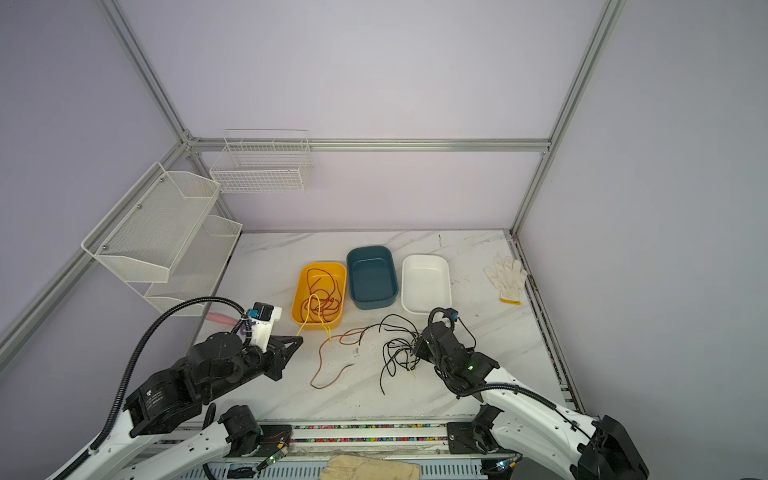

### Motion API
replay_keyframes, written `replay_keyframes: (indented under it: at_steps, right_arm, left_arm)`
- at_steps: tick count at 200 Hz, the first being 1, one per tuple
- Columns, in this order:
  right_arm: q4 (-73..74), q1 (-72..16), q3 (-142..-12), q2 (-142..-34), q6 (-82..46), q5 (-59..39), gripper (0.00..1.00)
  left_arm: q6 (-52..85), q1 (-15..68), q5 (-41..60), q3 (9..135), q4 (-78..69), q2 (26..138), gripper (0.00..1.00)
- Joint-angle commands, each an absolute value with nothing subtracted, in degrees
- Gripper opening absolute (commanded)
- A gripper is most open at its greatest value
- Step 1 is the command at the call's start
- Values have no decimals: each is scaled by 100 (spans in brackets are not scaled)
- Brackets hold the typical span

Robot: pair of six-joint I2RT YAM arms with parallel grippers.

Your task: Untangle the cables

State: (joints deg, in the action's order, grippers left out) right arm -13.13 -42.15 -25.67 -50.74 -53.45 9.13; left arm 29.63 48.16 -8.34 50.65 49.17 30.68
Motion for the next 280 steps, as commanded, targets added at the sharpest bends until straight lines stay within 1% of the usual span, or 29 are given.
replay_keyframes:
  at_steps: [1, 23, 45, 81, 93, 101, 113, 133, 153, 162, 181, 202, 218, 228, 248, 280]
  right_arm:
    - [-1496, -4017, -2518, -4933, -5320, 773, 0]
    - [-1494, -3910, -2495, -4948, -5240, 644, 0]
    - [-1278, -3902, -2541, -4965, -4901, 344, 0]
    - [-1341, -3901, -2907, -4991, -4388, 114, 0]
    - [-1286, -3903, -3048, -4965, -3976, -73, 18]
    - [-1304, -3903, -3169, -4941, -3723, -217, 32]
    - [-1359, -3902, -3332, -4907, -3466, -325, 43]
    - [-1410, -3902, -3589, -4748, -3086, -502, 49]
    - [-992, -3911, -3684, -4481, -2765, -1125, 53]
    - [-696, -3914, -3662, -4414, -2665, -1546, 55]
    - [-199, -3958, -3590, -4449, -2518, -2005, 56]
    - [220, -4129, -3444, -4586, -2358, -2079, 56]
    - [598, -4431, -3265, -4627, -2198, -2016, 56]
    - [767, -4741, -3197, -4663, -2064, -1851, 57]
    - [808, -5390, -3221, -4895, -1776, -1210, 57]
    - [884, -5850, -3255, -5506, -1578, -493, 57]
  left_arm:
    - [2640, 4790, -1237, 5628, 5433, 3019, 0]
    - [2615, 4787, -1412, 5754, 5713, 2990, 0]
    - [2623, 4786, -1268, 5733, 5627, 2999, 0]
    - [2595, 4797, -1078, 5694, 5387, 3204, 0]
    - [2577, 4794, -950, 5680, 5274, 3304, 0]
    - [2575, 4786, -873, 5678, 5203, 3378, 0]
    - [2567, 4792, -769, 5688, 5097, 3483, 0]
    - [2545, 4790, -615, 5740, 4894, 3687, 0]
    - [2490, 4790, -470, 5866, 4732, 3940, 0]
    - [2462, 4786, -393, 5940, 4671, 4061, 0]
    - [2443, 4790, -228, 6061, 4534, 4254, 0]
    - [2451, 4792, -118, 6133, 4412, 4328, 0]
    - [2454, 4792, -31, 6178, 4362, 4382, 0]
    - [2444, 4789, 29, 6218, 4354, 4421, 0]
    - [2421, 4790, 87, 6275, 4352, 4478, 0]
    - [2399, 4790, 189, 6367, 4354, 4565, 0]
